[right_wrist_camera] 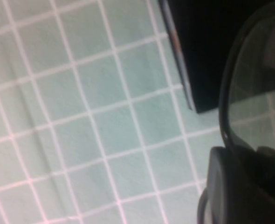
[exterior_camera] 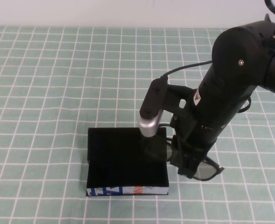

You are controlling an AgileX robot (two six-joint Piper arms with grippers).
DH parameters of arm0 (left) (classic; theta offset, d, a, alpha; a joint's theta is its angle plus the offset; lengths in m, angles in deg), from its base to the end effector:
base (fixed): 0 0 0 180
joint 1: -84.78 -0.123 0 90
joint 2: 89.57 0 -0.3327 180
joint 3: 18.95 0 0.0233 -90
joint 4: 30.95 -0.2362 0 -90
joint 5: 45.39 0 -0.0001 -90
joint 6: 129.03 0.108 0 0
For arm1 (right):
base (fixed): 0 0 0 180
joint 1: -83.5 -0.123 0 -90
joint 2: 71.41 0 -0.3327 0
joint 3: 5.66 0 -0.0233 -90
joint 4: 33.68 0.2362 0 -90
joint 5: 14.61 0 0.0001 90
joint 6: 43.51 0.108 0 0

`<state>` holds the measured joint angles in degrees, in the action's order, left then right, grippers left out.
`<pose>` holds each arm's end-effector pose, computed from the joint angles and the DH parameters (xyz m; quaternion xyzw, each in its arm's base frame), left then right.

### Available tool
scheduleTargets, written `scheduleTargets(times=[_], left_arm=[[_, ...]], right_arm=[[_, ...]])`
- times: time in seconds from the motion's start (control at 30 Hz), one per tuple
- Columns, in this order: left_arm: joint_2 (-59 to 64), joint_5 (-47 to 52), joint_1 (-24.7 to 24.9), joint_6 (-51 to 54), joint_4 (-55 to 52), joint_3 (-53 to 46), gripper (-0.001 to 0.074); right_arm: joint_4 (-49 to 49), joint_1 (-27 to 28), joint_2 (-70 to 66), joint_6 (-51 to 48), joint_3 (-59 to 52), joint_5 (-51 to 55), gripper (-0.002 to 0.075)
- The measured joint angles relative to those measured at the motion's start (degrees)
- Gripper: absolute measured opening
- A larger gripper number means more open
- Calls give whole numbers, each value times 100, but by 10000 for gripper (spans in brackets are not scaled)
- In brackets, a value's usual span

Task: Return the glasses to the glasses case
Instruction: Place the glasses in the glasses case

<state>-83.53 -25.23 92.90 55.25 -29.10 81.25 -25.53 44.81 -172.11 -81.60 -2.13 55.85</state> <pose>0.0066 -0.0022 0.1685 0.0775 0.7948 -0.0337 0.6009 0.2425 0.2127 0.3391 -0.6030 0.7875 0.0697 0.1071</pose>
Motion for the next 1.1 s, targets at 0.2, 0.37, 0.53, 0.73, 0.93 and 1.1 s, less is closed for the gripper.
scheduleTargets(times=[0.2, 0.37, 0.53, 0.73, 0.93, 1.1], left_arm=[[0, -33, 0, 0, -11, 0, -4], [0, -38, 0, 0, -11, 0, -4], [0, -47, 0, 0, -11, 0, -4], [0, -47, 0, 0, -11, 0, -4], [0, -47, 0, 0, -11, 0, -4], [0, -47, 0, 0, -19, 0, -4]], right_arm=[[-361, -390, 194, -96, 0, 0, 75], [-130, -1187, 343, -588, 0, 0, 75], [378, -1306, 97, -888, 0, 0, 75], [942, -842, -290, -1000, 0, 0, 75], [1468, -211, -630, -1164, 180, -21, 74], [1825, 12, -943, -1209, 522, -35, 74]])
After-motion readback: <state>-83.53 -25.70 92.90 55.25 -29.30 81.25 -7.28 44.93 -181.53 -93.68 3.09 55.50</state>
